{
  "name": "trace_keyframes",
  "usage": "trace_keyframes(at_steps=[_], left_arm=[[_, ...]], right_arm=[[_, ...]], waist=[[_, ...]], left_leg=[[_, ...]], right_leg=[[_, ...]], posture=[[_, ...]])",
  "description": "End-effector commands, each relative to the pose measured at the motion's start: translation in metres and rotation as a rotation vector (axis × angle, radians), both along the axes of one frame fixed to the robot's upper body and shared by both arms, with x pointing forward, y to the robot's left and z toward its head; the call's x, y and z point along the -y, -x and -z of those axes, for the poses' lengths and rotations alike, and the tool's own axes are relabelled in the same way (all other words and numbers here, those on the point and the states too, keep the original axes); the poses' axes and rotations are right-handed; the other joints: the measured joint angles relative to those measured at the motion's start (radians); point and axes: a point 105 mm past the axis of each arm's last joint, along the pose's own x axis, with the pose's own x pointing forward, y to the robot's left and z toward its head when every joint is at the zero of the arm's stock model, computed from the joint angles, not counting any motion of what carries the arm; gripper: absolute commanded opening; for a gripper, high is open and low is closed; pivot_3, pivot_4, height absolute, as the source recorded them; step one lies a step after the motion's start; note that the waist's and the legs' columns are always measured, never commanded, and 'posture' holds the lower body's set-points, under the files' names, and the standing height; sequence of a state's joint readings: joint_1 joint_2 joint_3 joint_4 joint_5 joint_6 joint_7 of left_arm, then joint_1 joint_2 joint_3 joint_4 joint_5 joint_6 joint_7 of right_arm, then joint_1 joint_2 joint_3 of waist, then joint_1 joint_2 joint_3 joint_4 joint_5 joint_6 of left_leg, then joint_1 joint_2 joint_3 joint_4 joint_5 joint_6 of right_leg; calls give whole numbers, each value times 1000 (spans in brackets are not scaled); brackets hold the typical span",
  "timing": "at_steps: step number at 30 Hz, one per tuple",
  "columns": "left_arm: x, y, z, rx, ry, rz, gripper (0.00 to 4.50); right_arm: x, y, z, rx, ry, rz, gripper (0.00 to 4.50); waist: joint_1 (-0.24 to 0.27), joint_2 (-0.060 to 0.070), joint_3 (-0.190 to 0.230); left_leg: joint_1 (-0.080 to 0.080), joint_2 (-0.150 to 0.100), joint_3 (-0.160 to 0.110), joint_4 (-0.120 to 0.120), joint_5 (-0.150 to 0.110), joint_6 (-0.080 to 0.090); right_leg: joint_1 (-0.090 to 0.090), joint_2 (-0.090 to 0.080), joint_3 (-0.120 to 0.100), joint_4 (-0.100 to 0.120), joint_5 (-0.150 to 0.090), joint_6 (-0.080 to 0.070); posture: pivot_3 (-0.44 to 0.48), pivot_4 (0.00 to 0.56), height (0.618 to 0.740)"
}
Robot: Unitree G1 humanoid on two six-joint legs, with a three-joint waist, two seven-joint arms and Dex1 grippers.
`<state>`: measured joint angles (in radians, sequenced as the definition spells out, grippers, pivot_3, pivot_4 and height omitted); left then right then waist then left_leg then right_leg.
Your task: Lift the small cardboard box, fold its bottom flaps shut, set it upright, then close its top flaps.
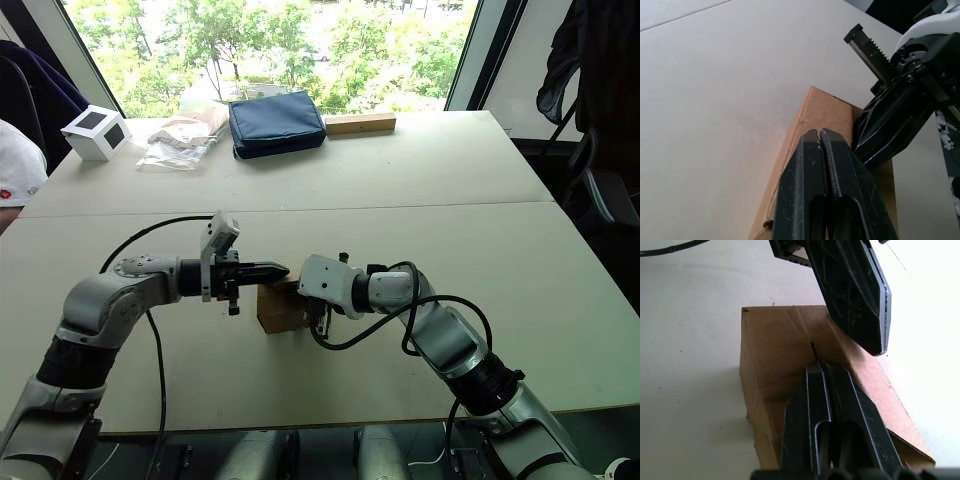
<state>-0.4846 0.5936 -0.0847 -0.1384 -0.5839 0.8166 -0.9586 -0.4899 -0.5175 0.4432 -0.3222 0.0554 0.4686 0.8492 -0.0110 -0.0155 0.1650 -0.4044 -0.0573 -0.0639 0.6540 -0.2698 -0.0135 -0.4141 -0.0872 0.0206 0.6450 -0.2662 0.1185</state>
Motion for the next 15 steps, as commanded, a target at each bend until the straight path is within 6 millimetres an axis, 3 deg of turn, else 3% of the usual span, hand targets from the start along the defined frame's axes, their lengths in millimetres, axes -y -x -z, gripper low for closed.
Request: trace_keyframes(at_steps=[1, 10, 15], left_arm=[[-2, 3, -4, 55, -43, 25, 41], [-7, 2, 9, 120, -155, 41, 41], [-9, -1, -6, 122, -62, 13, 41]], right_arm=[[2, -1, -10, 35, -25, 16, 0], [7, 18, -34, -58, -185, 7, 0], [16, 12, -47, -50, -273, 79, 0]], waist=[[-1, 0, 0], [0, 0, 0], [0, 0, 0]], left_leg=[[0, 0, 0, 0, 0, 0], [0, 0, 0, 0, 0, 0], [0, 0, 0, 0, 0, 0]], right_leg=[[0, 0, 0, 0, 0, 0], [0, 0, 0, 0, 0, 0], [0, 0, 0, 0, 0, 0]], posture=[[0, 150, 740], [0, 150, 740], [0, 150, 740]])
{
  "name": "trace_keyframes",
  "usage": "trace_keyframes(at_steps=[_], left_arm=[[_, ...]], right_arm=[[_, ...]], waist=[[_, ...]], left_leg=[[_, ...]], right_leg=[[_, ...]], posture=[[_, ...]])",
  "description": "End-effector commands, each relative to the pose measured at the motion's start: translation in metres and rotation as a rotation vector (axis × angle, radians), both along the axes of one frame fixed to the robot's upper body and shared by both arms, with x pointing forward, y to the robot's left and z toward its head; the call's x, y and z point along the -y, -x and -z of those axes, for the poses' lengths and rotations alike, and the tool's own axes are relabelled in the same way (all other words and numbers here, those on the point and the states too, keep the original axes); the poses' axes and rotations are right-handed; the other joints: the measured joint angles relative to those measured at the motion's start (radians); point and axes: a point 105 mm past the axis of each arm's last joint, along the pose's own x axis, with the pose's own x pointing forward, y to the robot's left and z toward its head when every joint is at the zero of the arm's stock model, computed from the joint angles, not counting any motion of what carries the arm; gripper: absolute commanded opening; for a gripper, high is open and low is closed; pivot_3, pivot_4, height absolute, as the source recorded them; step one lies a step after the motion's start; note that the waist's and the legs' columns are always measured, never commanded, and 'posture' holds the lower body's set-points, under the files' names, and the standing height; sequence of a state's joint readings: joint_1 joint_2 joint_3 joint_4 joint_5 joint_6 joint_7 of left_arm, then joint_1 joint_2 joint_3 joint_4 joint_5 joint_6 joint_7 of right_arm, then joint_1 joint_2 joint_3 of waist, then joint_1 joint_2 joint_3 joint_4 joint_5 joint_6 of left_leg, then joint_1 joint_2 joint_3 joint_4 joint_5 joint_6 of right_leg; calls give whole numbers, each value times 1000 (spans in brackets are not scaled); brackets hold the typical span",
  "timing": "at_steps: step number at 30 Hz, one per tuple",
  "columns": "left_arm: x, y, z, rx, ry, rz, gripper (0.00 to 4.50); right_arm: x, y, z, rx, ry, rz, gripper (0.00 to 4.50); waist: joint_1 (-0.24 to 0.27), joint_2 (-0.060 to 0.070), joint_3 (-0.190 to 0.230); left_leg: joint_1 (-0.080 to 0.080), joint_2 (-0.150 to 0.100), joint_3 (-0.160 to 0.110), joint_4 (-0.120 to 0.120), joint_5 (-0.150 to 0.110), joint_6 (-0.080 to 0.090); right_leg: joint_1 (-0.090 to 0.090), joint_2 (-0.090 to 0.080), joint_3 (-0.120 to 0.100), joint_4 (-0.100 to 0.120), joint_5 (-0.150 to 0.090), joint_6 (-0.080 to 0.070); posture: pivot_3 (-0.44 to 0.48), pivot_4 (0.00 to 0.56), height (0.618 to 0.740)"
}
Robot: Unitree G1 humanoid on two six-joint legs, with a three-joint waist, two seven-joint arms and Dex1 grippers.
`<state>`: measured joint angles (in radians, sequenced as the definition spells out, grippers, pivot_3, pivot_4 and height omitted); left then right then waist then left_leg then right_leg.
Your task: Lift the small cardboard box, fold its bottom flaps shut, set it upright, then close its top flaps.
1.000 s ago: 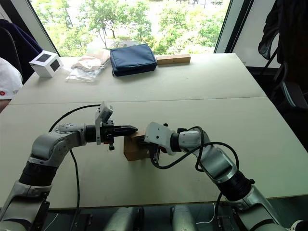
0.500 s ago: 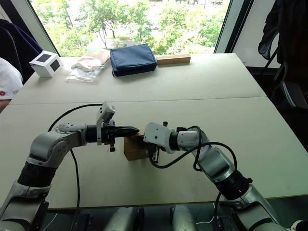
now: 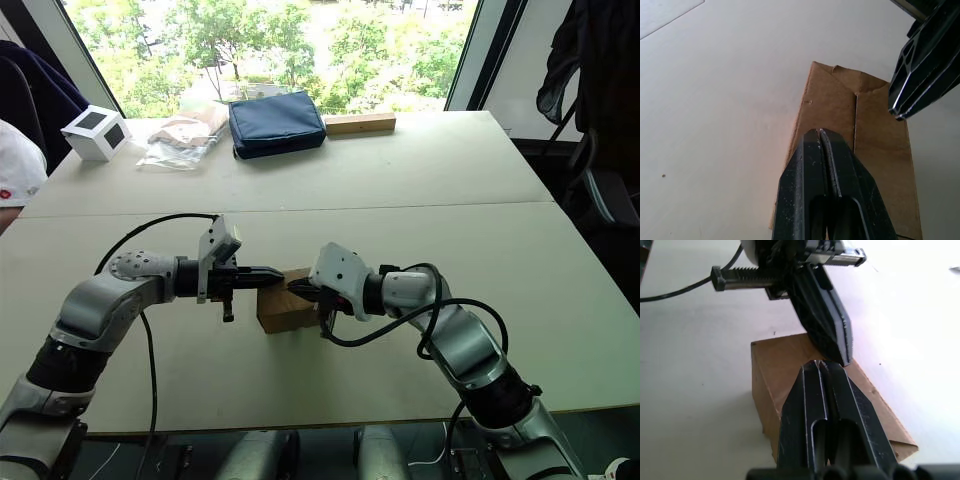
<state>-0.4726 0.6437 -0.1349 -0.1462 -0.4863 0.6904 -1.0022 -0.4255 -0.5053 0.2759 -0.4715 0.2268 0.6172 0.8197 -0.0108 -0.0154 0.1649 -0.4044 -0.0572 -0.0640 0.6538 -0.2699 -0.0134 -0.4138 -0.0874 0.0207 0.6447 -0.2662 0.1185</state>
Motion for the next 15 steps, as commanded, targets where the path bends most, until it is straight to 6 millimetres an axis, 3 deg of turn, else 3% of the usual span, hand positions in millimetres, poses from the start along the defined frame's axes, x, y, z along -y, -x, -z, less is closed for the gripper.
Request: trace_keyframes(at_steps=[1, 6, 15], left_arm=[[-4, -2, -16, 14, 74, -20, 41], [-2, 1, -34, 30, 121, -8, 41], [3, 7, -18, 44, 31, 9, 41]], right_arm=[[4, 0, -20, 27, -104, 38, 0], [8, -7, -13, 36, -82, 70, 0], [1, -15, -1, 60, 6, 88, 0]], waist=[[0, 0, 0], [-1, 0, 0], [-1, 0, 0]], left_leg=[[0, 0, 0, 0, 0, 0], [0, 0, 0, 0, 0, 0], [0, 0, 0, 0, 0, 0]], right_leg=[[0, 0, 0, 0, 0, 0], [0, 0, 0, 0, 0, 0], [0, 0, 0, 0, 0, 0]], posture=[[0, 150, 740], [0, 150, 740], [0, 150, 740]])
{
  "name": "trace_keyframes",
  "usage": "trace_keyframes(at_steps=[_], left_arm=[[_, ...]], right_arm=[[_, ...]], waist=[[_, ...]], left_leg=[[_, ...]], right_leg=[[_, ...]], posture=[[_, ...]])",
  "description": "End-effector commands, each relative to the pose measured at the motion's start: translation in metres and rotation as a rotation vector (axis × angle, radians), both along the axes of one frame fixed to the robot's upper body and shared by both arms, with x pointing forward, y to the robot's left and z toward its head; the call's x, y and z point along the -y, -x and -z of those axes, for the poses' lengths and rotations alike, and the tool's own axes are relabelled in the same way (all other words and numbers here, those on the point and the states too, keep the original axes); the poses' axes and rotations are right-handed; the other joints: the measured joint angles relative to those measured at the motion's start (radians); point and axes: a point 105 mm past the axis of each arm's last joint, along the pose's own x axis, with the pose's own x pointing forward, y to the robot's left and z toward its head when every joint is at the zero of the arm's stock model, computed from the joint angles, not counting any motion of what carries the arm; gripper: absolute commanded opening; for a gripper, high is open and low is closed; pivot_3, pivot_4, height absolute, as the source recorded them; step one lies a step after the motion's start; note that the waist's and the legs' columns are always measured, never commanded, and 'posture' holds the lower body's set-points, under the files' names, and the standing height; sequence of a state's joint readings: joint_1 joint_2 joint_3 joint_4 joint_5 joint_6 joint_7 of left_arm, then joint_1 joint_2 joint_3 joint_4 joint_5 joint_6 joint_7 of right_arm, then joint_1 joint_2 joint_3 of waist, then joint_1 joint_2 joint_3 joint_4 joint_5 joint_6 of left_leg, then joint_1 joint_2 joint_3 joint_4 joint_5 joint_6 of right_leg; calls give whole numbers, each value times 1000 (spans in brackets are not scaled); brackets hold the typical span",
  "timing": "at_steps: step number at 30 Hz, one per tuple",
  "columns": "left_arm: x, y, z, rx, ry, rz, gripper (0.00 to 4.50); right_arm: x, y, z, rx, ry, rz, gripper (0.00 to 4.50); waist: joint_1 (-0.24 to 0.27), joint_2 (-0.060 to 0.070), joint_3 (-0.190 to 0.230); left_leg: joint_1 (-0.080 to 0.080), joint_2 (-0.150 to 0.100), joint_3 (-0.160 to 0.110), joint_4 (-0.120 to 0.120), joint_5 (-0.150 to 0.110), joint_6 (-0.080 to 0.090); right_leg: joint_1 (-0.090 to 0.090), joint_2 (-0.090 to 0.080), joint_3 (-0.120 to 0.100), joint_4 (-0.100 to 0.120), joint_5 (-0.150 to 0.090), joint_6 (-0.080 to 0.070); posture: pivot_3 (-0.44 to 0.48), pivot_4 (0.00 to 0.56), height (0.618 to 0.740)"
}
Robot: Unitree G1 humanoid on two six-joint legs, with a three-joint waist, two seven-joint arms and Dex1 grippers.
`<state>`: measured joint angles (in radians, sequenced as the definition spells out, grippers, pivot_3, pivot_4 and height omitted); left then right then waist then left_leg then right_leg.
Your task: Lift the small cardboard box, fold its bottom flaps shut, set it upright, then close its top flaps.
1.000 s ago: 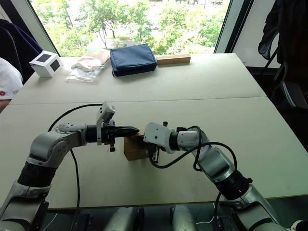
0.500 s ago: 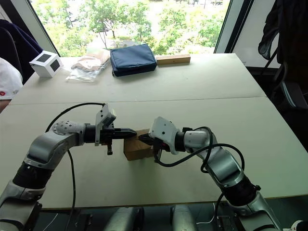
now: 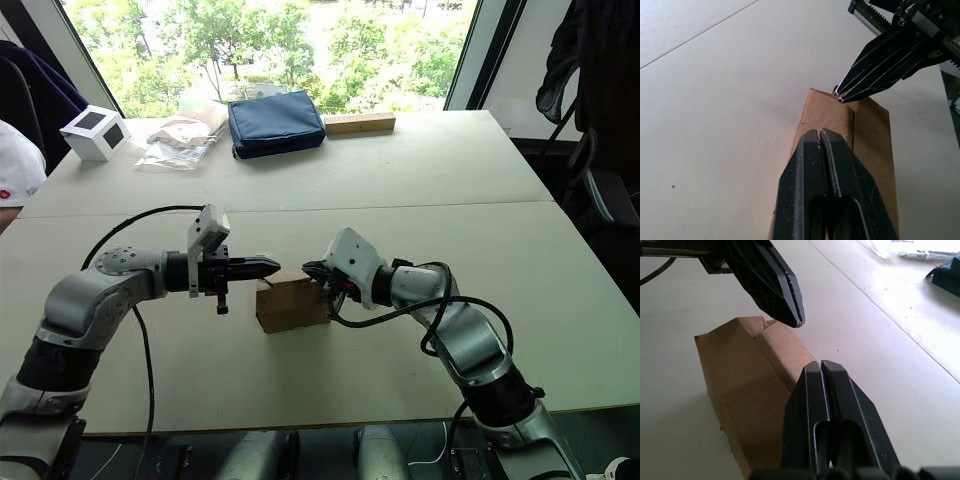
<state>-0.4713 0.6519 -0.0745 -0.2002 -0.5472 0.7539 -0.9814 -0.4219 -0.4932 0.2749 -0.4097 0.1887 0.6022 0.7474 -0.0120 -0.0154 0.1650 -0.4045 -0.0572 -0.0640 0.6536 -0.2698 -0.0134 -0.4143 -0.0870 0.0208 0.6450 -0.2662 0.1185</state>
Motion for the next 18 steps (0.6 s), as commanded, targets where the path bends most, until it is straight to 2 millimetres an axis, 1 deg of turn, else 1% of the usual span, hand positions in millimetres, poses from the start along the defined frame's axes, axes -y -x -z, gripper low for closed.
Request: trace_keyframes(at_steps=[1, 5, 11, 18], left_arm=[[8, 4, -1, 42, -20, 27, 41], [10, 2, 12, 50, -84, 21, 41], [14, 6, 15, 31, -68, 33, 41], [12, 6, 15, 15, -53, 8, 41]], right_arm=[[-9, 2, -7, 54, 16, -29, 0], [-12, 2, 1, 31, 75, -33, 0], [-13, 2, 10, -6, 110, -21, 0], [-15, 1, 10, -17, 105, -15, 0]], waist=[[0, 0, 0], [0, 0, 0], [0, 0, 0], [0, 0, 0]], left_leg=[[0, 0, 0, 0, 0, 0], [0, 0, 0, 0, 0, 0], [0, 0, 0, 0, 0, 0], [0, 0, 0, 0, 0, 0]], right_leg=[[0, 0, 0, 0, 0, 0], [0, 0, 0, 0, 0, 0], [0, 0, 0, 0, 0, 0], [0, 0, 0, 0, 0, 0]], posture=[[0, 150, 740], [0, 150, 740], [0, 150, 740], [0, 150, 740]])
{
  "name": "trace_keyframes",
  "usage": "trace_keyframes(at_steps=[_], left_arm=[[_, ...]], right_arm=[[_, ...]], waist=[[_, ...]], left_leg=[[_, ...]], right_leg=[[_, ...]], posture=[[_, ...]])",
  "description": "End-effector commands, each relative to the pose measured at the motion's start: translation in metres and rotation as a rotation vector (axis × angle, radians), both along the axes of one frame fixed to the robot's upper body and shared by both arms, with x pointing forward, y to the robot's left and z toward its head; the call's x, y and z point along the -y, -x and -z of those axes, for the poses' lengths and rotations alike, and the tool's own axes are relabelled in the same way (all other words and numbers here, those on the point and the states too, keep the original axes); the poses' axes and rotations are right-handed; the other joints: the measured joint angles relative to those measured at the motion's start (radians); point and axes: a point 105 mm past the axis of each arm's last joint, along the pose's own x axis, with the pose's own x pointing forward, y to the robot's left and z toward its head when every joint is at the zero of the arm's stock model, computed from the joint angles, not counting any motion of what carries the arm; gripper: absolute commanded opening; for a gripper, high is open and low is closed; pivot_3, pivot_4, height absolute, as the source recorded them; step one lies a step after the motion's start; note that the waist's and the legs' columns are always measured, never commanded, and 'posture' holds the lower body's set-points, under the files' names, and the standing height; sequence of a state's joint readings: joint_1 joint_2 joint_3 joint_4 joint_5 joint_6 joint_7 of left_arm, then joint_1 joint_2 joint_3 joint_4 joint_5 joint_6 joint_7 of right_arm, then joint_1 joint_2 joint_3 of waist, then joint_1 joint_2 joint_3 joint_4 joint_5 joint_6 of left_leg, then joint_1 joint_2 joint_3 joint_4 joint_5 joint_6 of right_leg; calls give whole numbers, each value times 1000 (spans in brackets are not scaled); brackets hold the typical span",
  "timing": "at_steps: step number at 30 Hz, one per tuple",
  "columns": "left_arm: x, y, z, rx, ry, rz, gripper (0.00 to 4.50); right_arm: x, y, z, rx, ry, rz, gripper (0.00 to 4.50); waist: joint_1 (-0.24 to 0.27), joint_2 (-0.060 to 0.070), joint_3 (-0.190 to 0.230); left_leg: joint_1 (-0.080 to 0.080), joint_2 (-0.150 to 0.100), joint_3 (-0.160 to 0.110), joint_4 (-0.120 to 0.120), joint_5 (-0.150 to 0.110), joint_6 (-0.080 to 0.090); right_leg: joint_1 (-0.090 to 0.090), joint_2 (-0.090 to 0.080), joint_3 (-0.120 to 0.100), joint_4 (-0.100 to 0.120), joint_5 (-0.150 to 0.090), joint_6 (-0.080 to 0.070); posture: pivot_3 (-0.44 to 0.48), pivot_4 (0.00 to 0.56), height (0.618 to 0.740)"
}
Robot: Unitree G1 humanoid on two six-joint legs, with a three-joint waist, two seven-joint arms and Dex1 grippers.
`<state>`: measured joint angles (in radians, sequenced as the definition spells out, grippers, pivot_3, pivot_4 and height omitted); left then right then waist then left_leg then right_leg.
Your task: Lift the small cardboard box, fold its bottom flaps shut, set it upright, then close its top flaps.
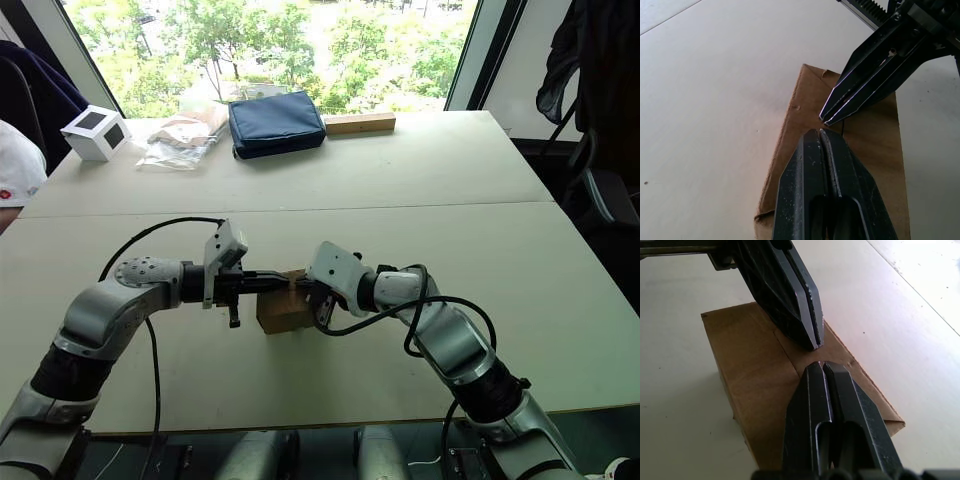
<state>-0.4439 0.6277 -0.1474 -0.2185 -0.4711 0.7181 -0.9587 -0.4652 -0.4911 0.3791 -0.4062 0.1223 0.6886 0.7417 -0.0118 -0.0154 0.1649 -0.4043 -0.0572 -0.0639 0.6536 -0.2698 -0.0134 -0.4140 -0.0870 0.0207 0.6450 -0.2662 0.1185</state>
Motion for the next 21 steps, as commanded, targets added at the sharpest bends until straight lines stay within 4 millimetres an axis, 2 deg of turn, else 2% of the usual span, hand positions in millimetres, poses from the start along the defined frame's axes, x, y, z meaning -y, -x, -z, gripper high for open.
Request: trace_keyframes(at_steps=[1, 3, 5, 7, 9, 11, 12, 17, 21], left_arm=[[0, 1, -5, 7, 21, -15, 41], [-2, -2, -15, 31, 73, -35, 41], [-5, -7, -34, 94, 169, -88, 41], [-19, -15, -55, 208, 262, -259, 41], [-35, -5, -59, 138, 341, -309, 41], [-40, 7, -57, 63, 380, -282, 41], [-46, 14, -50, -10, 370, -277, 41], [-82, 35, -25, -145, 321, -379, 41], [-107, 48, 3, -216, 212, -434, 41]], right_arm=[[-3, -1, -7, 22, -12, -2, 0], [-3, 0, -13, 25, -56, -5, 0], [-3, 4, -29, 20, -158, -29, 0], [1, 11, -46, -10, -253, -52, 0], [9, 17, -61, -46, -342, -55, 0], [15, 22, -67, -75, -387, -56, 0], [23, 27, -68, -110, -417, -50, 0], [57, 42, -67, -221, -540, 36, 0], [89, 45, -34, -277, -449, 207, 0]], waist=[[0, 0, 0], [0, 0, 0], [1, 0, 0], [1, 0, 0], [-1, -1, 0], [-4, 0, 0], [-2, 0, 0], [2, 0, 0], [5, 0, 0]], left_leg=[[0, 0, 0, 0, 0, 0], [0, 0, 0, 0, 0, 0], [0, 0, 0, 0, 0, 0], [0, 0, 0, 0, 0, 0], [0, 0, 0, 0, 0, 0], [0, 1, 0, 0, 0, 0], [0, 1, 0, 0, 0, 0], [1, 1, -1, -1, 0, 0], [5, 1, -1, -4, 0, 0]], right_leg=[[0, 0, 0, 0, 0, 0], [0, 0, 0, 0, 0, 0], [0, 0, 0, 0, 0, 0], [0, 0, 0, 0, 0, 0], [0, -1, 0, 0, 0, 0], [-1, -1, 1, 0, 0, 0], [-1, -1, 1, 0, 0, 0], [1, -1, 1, 0, 0, 0], [5, -2, 1, -3, -1, -1]], posture=[[0, 150, 740], [0, 150, 740], [0, 150, 740], [0, 150, 740], [0, 150, 740], [0, 150, 740], [0, 150, 740], [0, 150, 740], [0, 150, 740]])
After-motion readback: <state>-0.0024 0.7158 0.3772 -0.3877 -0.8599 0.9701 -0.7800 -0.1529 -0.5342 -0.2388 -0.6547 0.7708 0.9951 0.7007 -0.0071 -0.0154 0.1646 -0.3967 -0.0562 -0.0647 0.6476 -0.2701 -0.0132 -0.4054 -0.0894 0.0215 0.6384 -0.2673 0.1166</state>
